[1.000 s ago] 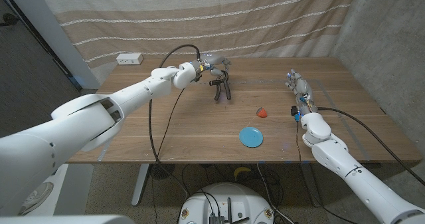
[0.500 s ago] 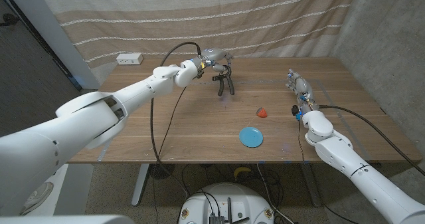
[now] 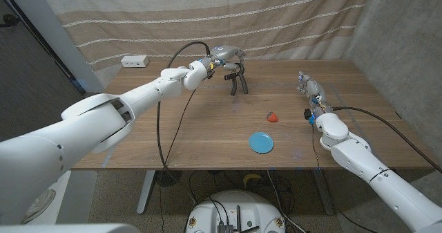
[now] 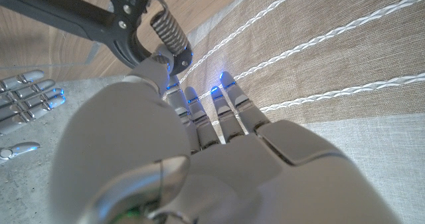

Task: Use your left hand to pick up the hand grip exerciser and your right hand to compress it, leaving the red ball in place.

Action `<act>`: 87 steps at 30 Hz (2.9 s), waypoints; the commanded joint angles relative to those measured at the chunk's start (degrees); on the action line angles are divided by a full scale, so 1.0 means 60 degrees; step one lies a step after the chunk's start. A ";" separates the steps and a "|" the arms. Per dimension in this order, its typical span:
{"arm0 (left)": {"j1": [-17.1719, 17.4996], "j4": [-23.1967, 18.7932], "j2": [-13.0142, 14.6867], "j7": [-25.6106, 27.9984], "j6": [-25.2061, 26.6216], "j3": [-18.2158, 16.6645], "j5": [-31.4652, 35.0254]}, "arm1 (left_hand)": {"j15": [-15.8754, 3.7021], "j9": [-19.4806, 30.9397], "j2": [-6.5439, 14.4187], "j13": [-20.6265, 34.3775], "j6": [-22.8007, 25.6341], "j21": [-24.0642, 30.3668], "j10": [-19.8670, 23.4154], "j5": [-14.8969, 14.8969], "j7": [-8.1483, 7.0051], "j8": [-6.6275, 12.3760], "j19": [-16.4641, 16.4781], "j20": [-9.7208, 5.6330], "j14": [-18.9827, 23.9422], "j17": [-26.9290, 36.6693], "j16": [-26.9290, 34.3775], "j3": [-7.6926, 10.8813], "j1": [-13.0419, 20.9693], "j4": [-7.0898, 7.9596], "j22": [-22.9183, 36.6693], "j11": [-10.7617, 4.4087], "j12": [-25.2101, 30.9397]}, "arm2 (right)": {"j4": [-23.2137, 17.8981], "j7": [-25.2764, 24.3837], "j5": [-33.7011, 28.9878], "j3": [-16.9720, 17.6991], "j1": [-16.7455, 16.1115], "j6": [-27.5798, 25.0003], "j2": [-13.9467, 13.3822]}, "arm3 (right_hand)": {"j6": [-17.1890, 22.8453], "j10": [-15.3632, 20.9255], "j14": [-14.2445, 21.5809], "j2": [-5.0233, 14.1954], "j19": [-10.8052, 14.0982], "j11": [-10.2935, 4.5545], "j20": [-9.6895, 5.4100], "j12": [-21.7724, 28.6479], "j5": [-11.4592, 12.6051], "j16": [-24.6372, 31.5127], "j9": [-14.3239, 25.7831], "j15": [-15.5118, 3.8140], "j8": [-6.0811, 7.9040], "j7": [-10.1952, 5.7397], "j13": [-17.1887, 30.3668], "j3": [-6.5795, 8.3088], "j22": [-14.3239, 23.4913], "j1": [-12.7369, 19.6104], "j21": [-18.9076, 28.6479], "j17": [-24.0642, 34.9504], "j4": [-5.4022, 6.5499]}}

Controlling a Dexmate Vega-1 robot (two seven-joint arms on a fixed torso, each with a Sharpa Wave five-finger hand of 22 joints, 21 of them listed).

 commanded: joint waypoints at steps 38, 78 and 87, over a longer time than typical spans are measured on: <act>0.0210 0.0144 -0.0220 0.3137 -0.1037 -0.0139 0.0312 | -0.1598 0.2118 0.0122 0.0031 0.0281 0.0227 0.0155 0.0120 0.0203 0.1513 0.0368 -0.0126 0.0234 0.0058 -0.0004 0.0032 -0.0130 0.0038 0.0047 -0.0142 -0.0029 | -0.0485 0.2591 0.0819 -0.0501 0.1105 -0.1373 -0.1276 | -0.0357 -0.0391 -0.0135 -0.0606 0.0025 0.0369 0.0353 -0.0019 -0.0134 -0.0101 0.0005 0.0363 0.0060 0.0303 -0.0004 -0.0428 0.0024 -0.0469 -0.0268 -0.0060 0.0072; -0.0320 0.2256 -0.1075 0.5674 -0.2658 0.0267 0.0477 | -0.1686 0.2038 0.0153 0.0037 0.0268 0.0387 0.0292 0.0114 0.0174 0.1575 0.0550 -0.0245 0.0350 0.0092 0.0006 0.0045 -0.0166 0.0008 0.0070 -0.0195 -0.0031 | 0.0276 0.4782 0.1566 -0.1171 0.2361 -0.1617 -0.1332 | -0.0352 -0.0514 -0.0210 -0.0817 0.0006 0.0559 0.0528 0.0028 -0.0080 -0.0097 0.0005 0.0546 0.0140 0.0495 -0.0008 -0.0758 0.0038 -0.0956 -0.0443 -0.0036 0.0247; -0.0743 0.3425 -0.1502 0.6461 -0.3265 0.0806 0.0282 | -0.1708 0.2021 0.0178 0.0038 0.0262 0.0431 0.0350 0.0110 0.0150 0.1591 0.0603 -0.0275 0.0431 0.0109 0.0037 0.0049 -0.0147 -0.0002 0.0075 -0.0211 -0.0021 | 0.0406 0.5153 0.1549 -0.1437 0.2822 -0.2062 -0.1346 | -0.0315 -0.0477 -0.0229 -0.0880 0.0046 0.0696 0.0609 0.0061 -0.0054 -0.0091 0.0007 0.0578 0.0160 0.0584 -0.0008 -0.0867 0.0042 -0.1139 -0.0470 -0.0019 0.0313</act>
